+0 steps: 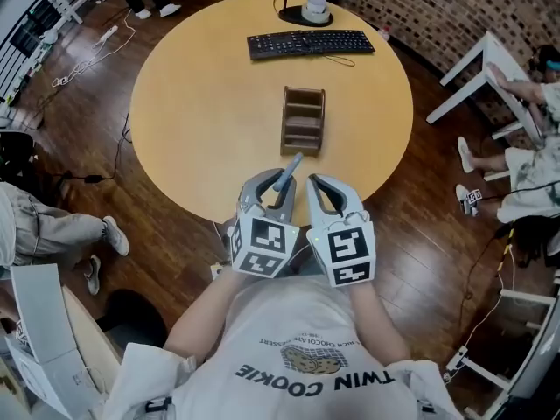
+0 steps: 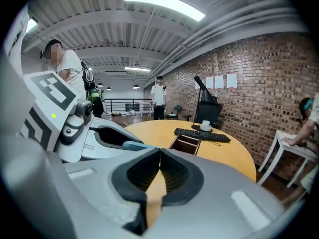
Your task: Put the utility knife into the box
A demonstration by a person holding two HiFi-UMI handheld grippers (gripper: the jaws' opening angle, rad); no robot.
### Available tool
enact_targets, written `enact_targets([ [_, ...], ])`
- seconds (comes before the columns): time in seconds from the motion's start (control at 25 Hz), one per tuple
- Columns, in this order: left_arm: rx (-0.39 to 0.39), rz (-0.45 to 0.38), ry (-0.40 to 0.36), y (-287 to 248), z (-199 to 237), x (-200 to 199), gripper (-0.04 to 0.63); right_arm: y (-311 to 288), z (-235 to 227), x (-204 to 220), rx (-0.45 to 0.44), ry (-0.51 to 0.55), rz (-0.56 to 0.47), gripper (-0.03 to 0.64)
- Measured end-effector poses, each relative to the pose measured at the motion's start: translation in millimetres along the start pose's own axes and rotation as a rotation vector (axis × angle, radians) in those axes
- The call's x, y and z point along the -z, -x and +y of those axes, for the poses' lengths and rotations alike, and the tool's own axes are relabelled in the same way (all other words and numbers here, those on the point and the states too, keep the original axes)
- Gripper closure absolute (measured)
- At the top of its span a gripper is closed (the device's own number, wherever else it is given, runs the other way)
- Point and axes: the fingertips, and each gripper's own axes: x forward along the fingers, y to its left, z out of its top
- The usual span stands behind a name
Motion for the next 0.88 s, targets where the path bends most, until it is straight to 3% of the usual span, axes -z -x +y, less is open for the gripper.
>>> enact_targets([
  [0.24, 0.062, 0.075, -0.121, -36, 7, 5, 0.522, -12, -20, 6, 0.026, -0.052, -0.013, 0.614],
  [0.56, 0.100, 0.183, -0.342, -79, 10, 11, 0.521, -19, -46, 17, 0.041, -0.089, -0.016, 0.614],
  [0.88, 0.127, 0.297, -0.506, -109, 13, 17, 0.522, -36, -63, 19, 0.001, -0.108, -0.006, 0.614],
])
